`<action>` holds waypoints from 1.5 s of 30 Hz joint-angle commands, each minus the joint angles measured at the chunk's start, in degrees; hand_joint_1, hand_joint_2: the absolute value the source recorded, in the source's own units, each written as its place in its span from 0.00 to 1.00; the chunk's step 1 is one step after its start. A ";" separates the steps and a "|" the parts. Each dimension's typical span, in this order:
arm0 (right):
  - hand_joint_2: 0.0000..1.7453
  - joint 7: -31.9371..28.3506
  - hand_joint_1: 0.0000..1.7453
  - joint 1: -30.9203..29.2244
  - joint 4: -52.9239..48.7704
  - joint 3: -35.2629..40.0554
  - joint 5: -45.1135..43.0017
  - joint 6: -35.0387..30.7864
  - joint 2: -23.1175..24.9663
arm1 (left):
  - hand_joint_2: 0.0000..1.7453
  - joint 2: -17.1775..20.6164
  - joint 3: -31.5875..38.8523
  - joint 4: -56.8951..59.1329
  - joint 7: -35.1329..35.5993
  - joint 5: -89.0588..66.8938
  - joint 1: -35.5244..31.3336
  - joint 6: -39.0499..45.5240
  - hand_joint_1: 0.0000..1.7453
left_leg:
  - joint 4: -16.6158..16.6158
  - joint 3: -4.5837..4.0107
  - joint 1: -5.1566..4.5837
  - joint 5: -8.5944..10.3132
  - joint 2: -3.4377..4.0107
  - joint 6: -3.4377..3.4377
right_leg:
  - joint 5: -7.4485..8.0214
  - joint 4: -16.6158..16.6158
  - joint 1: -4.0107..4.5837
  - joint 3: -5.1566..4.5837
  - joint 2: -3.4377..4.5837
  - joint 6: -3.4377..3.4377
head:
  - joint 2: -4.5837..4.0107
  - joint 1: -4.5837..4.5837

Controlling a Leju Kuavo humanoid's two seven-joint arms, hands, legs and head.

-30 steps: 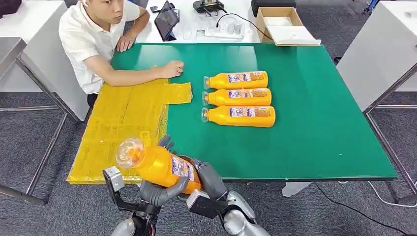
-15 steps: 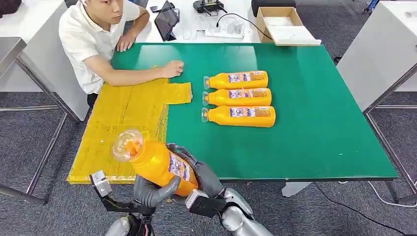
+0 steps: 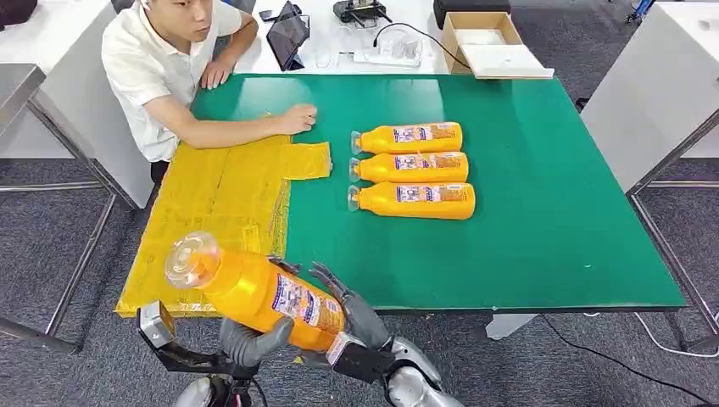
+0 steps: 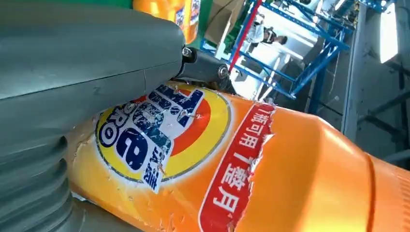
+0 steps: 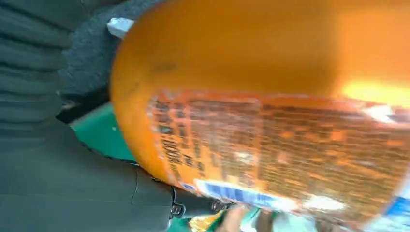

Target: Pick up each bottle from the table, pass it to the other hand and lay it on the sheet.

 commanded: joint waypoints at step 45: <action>0.00 -10.43 0.00 9.83 -11.71 -12.16 -9.11 -29.57 4.61 | 1.00 5.13 32.77 66.51 9.43 -102.17 -37.74 53.58 1.00 | -0.08 0.18 0.08 0.10 0.10 -0.14 | 0.02 -0.05 0.08 0.19 0.05 -0.08 | -0.02 0.04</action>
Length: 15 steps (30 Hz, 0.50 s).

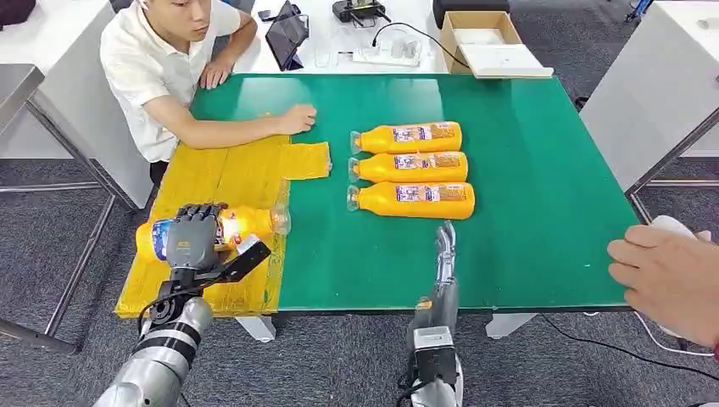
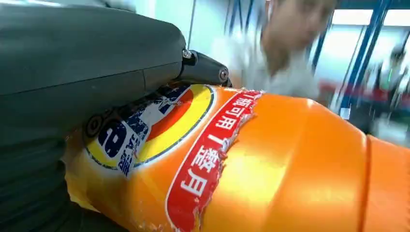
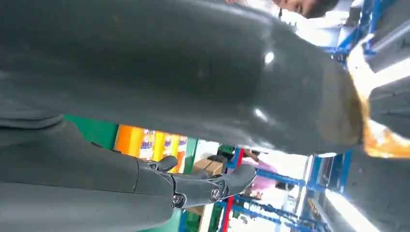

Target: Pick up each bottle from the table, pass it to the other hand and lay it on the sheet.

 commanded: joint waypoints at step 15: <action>0.00 -1.82 0.00 -2.20 9.39 2.89 1.53 -4.70 -2.15 | 0.00 4.00 -2.36 15.85 -8.00 18.63 -4.34 -25.52 0.04 | -0.11 0.61 0.00 -0.02 -0.17 -0.11 | -0.06 -0.09 0.01 0.61 -0.07 -0.09 | -0.02 -0.02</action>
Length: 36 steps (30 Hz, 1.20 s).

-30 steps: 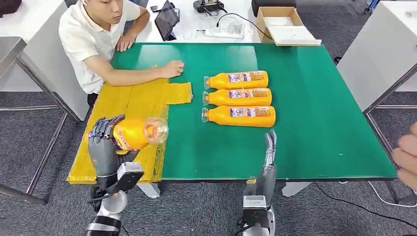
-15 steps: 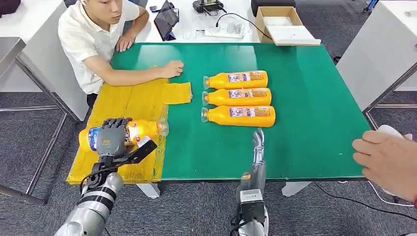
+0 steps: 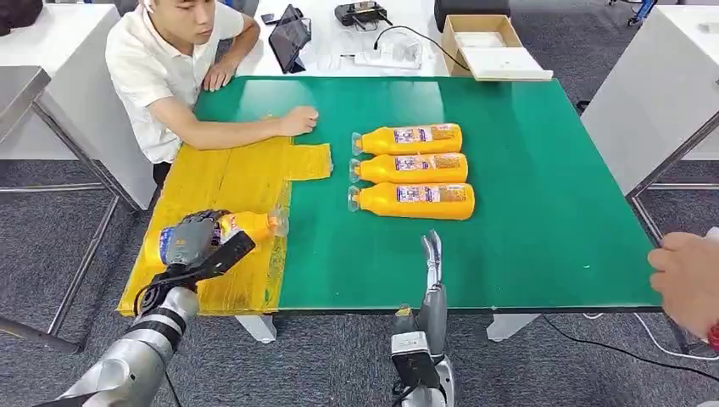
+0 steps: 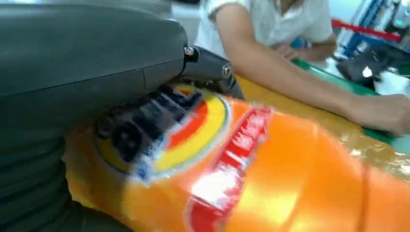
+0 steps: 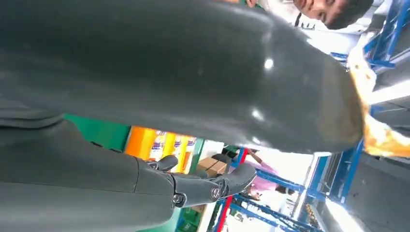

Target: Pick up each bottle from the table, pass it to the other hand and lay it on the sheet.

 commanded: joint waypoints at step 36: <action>0.00 -1.82 0.00 -1.73 7.62 0.90 -0.30 -2.18 -1.88 | 1.00 -5.16 -28.27 -48.49 -18.69 46.34 20.87 12.64 0.00 | 0.05 -0.19 0.06 0.00 0.01 -0.08 | -0.04 -0.02 0.09 -0.12 -0.13 -0.10 | 0.02 0.02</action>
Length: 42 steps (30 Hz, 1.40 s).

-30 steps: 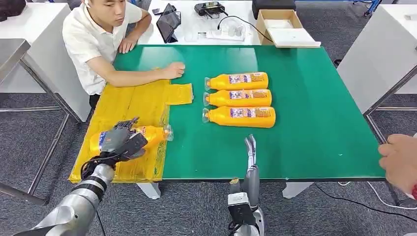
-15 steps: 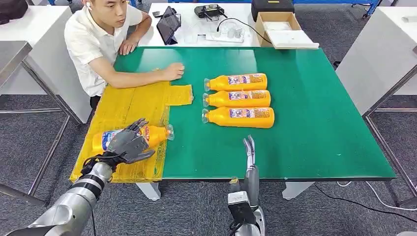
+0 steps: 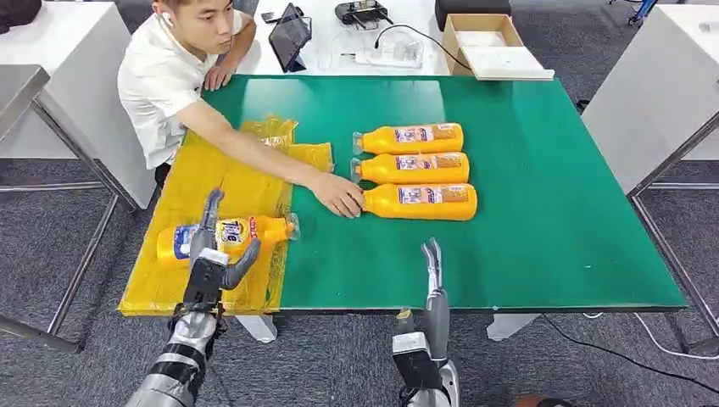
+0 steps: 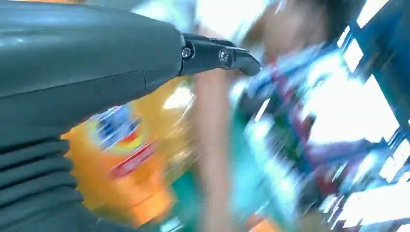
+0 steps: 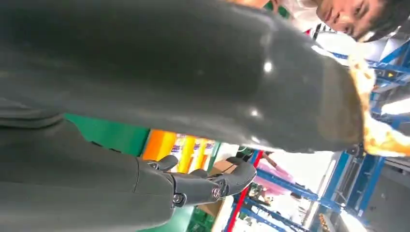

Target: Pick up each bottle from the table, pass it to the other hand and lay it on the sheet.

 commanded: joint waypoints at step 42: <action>1.00 24.33 0.00 -23.81 31.32 -5.77 52.02 2.58 -17.87 | 1.00 -3.82 -23.20 -22.19 -1.86 -5.21 17.11 15.55 0.00 | 0.02 0.07 -0.02 -0.26 0.39 0.05 | -0.01 -0.08 0.01 0.05 0.26 -0.02 | 0.00 -0.02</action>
